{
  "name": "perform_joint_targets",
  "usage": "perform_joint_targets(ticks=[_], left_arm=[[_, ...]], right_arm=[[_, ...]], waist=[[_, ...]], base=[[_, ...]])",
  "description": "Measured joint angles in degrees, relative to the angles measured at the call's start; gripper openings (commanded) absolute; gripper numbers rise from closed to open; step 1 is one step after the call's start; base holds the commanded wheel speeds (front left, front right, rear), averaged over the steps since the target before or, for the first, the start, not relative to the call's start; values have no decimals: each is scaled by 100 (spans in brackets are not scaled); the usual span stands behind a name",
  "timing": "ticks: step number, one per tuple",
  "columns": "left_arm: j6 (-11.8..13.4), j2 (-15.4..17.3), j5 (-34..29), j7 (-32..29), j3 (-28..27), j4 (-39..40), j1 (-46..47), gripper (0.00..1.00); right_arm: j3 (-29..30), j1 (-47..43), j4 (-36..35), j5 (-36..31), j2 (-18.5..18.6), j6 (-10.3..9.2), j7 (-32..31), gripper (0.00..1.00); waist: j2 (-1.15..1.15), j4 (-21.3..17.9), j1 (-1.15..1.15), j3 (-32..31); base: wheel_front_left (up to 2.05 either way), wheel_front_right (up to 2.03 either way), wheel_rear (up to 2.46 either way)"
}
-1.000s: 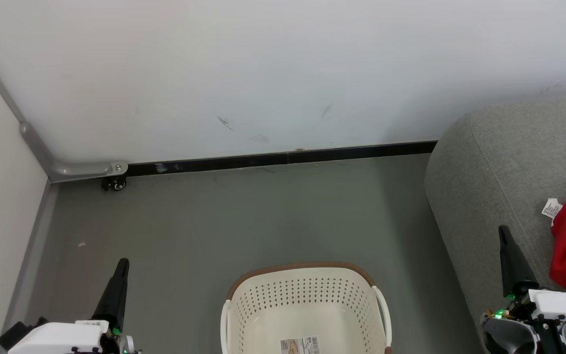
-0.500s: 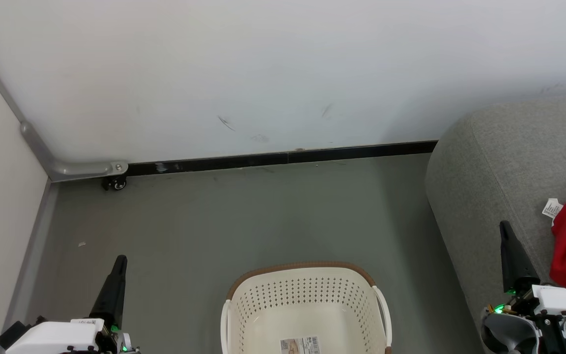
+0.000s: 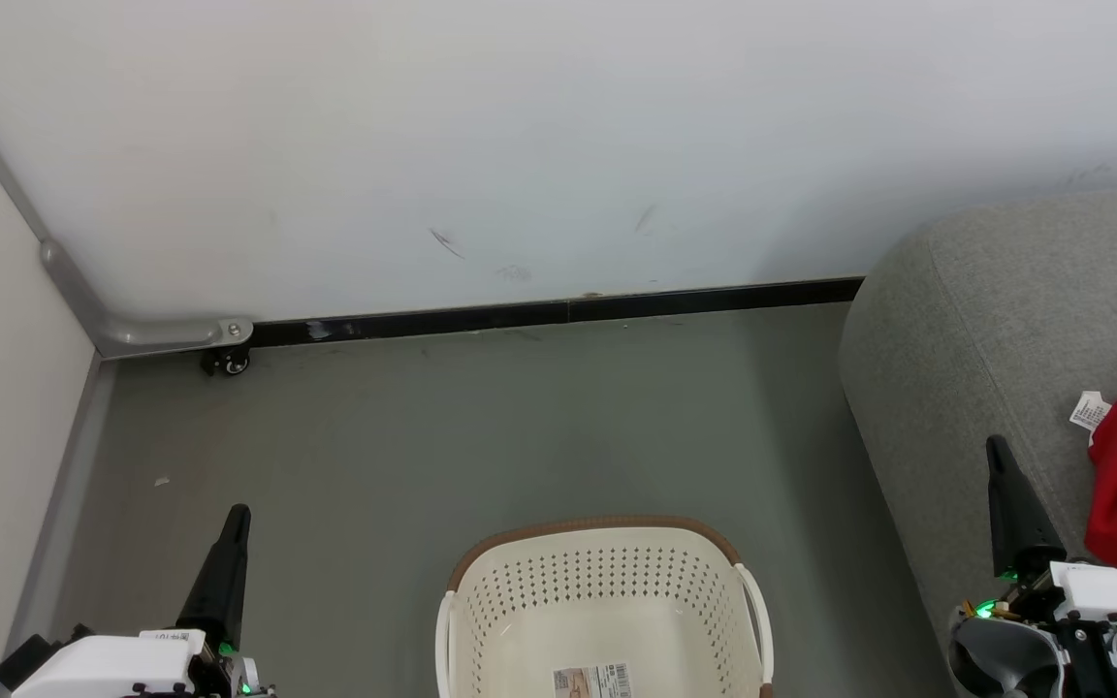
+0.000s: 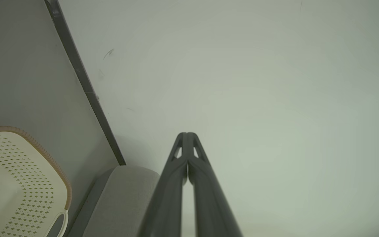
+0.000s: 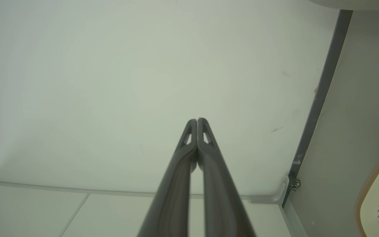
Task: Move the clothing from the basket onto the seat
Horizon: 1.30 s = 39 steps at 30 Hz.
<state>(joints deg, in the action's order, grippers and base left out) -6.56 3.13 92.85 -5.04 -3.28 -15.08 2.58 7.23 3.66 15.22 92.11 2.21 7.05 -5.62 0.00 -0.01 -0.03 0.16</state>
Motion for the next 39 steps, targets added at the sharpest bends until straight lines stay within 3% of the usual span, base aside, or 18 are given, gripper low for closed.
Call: perform_joint_targets(ticks=[39], left_arm=[[-2,-1,0,-9,-14,-75,19,0]], right_arm=[[5,0,8,0,0,0,-1,0]], waist=[[0,1,1,-1]], base=[[0,0,0]])
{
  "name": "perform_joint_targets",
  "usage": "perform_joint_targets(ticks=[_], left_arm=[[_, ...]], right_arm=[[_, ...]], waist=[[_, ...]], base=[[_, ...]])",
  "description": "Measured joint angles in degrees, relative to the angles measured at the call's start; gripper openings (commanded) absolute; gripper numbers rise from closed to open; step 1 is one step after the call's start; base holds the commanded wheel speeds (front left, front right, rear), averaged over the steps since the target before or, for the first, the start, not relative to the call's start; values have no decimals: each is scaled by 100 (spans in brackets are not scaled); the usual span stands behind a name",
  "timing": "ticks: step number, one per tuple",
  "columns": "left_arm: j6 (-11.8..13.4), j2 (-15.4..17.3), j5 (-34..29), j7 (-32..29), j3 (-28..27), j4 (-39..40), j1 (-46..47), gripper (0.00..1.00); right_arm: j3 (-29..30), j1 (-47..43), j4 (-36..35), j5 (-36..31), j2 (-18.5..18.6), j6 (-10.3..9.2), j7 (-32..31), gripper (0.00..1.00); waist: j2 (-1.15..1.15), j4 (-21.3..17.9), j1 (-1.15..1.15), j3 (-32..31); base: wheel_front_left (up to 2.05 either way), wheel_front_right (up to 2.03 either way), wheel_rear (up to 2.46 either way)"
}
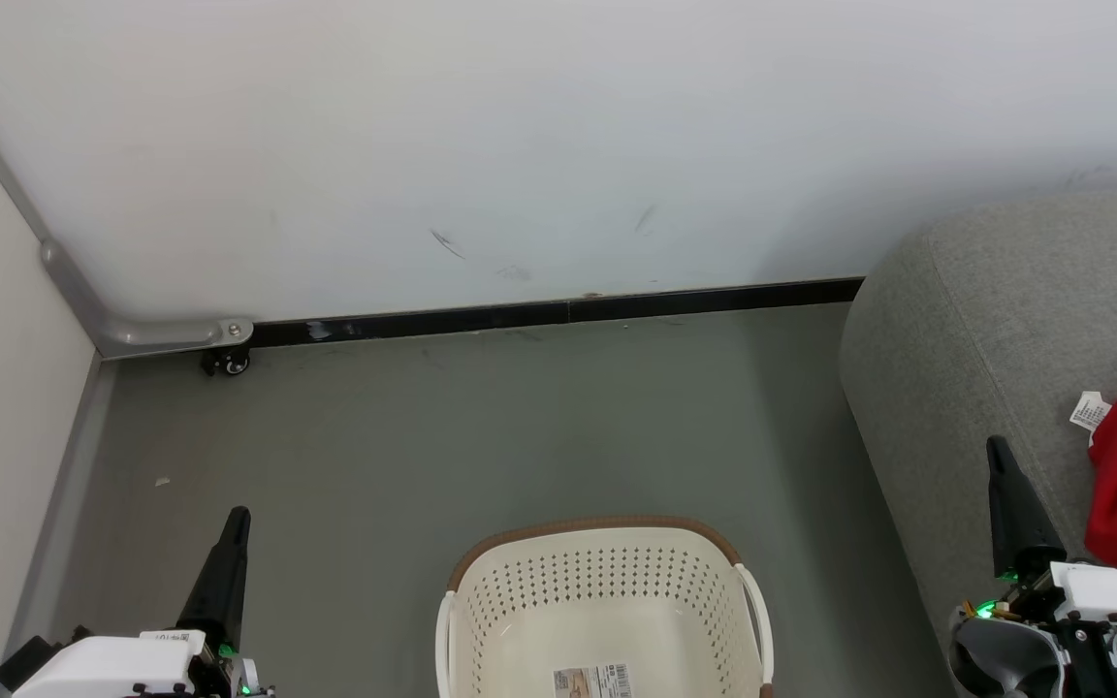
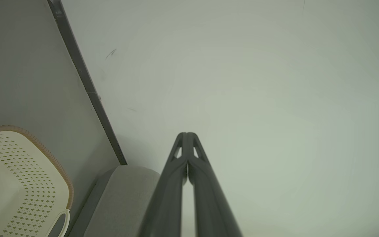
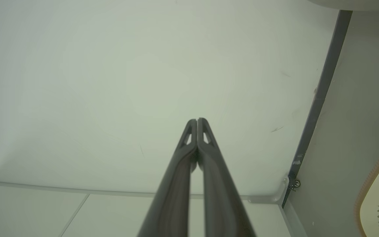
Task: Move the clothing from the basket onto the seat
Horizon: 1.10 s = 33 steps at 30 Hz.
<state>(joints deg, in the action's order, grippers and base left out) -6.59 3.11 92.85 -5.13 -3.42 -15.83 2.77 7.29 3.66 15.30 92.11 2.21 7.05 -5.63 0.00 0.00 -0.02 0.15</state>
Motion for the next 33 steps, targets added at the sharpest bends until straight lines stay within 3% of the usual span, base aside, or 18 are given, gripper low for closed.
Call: perform_joint_targets(ticks=[33], left_arm=[[-8,-4,0,-16,-4,-21,77,0]], right_arm=[[4,0,3,0,0,0,0,0]], waist=[[0,0,0,0]], base=[[0,0,0]])
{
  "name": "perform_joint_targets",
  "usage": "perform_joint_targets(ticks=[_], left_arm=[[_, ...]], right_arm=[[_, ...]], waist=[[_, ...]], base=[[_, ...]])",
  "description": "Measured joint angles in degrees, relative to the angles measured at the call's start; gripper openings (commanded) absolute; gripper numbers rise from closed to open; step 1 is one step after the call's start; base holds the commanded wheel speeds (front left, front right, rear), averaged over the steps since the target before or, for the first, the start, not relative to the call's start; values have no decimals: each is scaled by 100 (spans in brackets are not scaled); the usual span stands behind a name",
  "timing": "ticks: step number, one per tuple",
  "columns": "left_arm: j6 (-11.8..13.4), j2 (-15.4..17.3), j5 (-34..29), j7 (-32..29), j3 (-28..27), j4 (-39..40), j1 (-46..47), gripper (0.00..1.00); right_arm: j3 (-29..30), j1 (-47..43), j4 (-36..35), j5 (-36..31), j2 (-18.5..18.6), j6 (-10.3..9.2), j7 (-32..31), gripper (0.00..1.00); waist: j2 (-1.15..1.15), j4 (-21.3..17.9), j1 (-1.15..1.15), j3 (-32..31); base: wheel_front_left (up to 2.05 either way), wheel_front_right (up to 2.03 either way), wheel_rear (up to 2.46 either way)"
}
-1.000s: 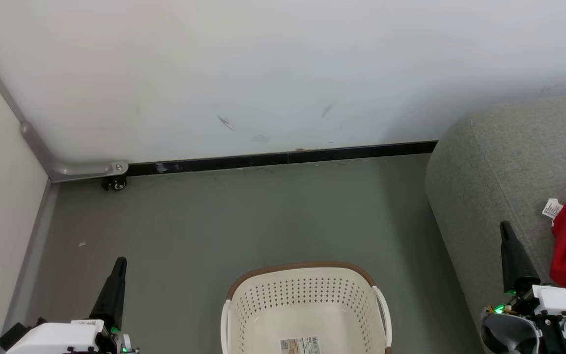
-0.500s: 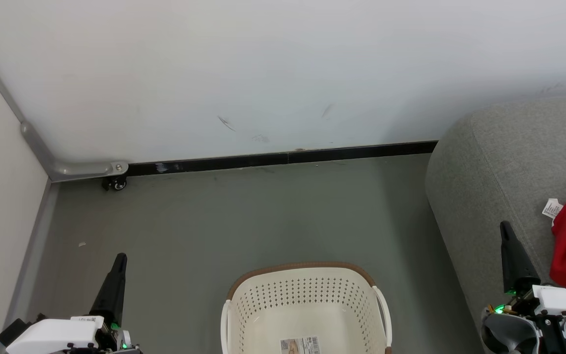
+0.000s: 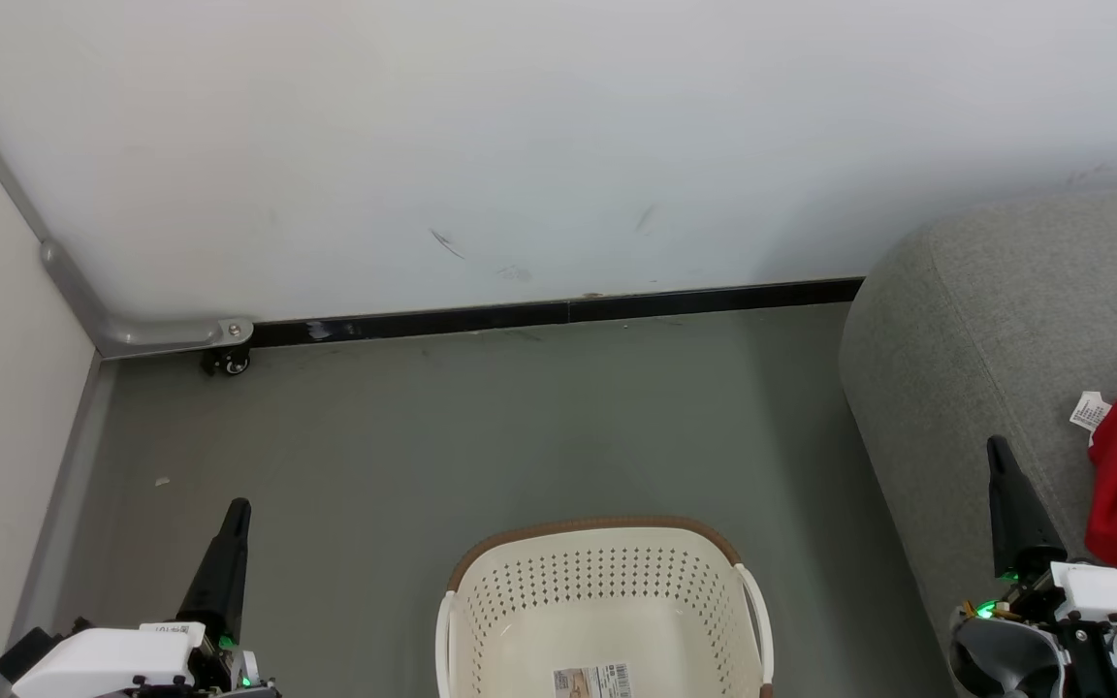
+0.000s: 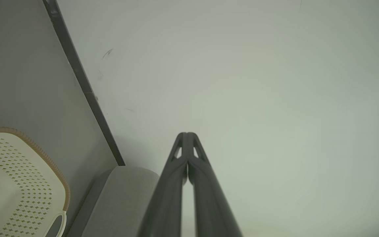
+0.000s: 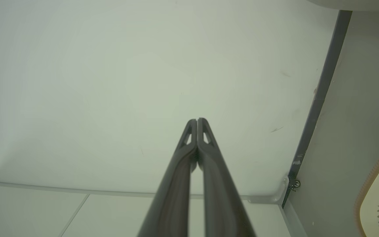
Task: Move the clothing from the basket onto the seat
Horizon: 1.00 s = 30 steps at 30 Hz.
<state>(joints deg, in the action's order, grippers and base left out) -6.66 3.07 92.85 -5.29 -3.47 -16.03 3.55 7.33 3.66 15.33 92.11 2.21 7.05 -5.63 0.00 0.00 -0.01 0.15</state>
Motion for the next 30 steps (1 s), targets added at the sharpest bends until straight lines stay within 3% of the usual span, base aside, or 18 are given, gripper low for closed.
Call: perform_joint_targets(ticks=[30], left_arm=[[-41,-1,-1,0,-8,-20,1,0]], right_arm=[[4,0,1,0,0,0,-1,0]], waist=[[0,0,0,0]], base=[[0,0,0]])
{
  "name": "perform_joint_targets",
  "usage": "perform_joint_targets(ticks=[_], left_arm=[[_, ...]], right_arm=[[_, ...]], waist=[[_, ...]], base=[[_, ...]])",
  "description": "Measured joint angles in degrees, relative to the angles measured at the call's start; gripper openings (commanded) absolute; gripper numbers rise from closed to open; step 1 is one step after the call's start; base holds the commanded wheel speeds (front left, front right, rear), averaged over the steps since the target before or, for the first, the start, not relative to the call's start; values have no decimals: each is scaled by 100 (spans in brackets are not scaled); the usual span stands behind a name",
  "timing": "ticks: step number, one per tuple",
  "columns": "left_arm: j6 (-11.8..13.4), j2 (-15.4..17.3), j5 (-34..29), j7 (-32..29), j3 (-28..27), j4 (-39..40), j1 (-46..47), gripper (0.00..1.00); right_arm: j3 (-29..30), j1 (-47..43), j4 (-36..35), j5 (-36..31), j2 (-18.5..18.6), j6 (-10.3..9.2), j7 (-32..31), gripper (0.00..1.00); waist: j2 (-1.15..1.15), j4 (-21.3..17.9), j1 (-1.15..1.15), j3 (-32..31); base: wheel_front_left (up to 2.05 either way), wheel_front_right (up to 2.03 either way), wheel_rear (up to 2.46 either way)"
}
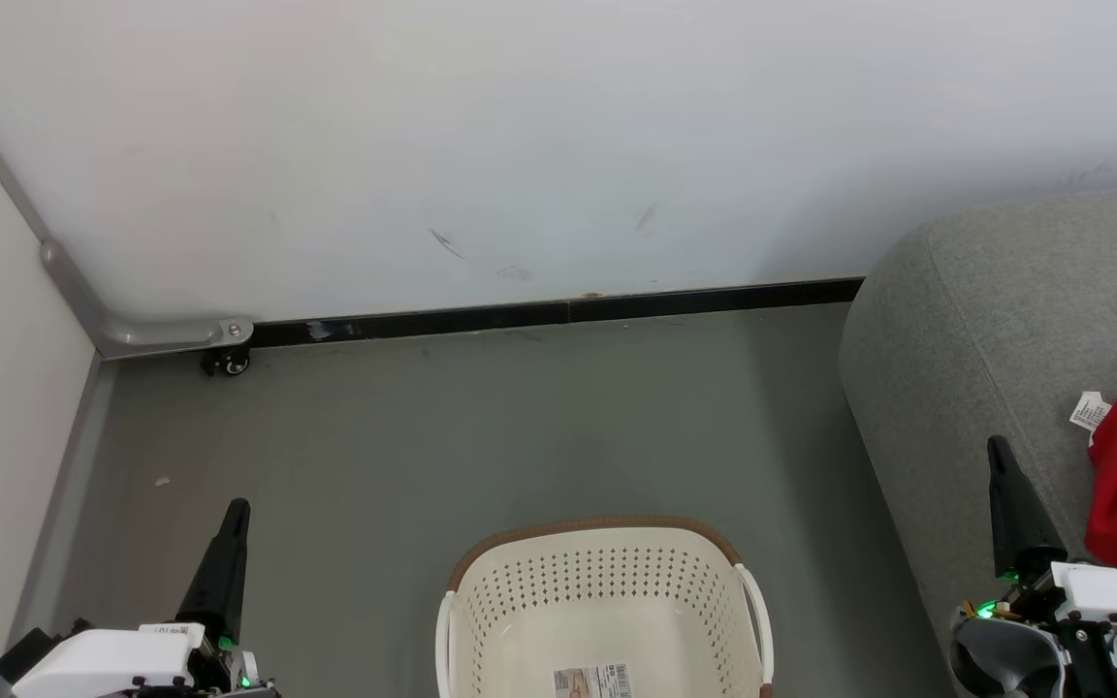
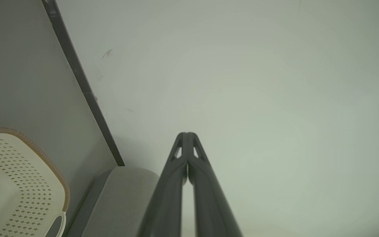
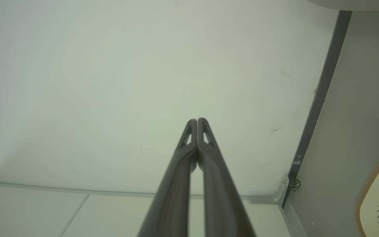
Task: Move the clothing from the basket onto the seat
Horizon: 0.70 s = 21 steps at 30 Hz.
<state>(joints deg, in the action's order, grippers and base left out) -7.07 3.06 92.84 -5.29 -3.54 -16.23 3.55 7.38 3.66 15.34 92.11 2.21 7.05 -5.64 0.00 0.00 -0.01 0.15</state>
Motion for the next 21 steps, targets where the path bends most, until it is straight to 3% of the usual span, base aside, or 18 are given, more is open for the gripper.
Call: perform_joint_targets(ticks=[21], left_arm=[[0,-1,0,-1,-4,1,0,0]], right_arm=[[1,1,0,0,0,0,0,0]], waist=[[0,0,0,0]], base=[[0,0,0]])
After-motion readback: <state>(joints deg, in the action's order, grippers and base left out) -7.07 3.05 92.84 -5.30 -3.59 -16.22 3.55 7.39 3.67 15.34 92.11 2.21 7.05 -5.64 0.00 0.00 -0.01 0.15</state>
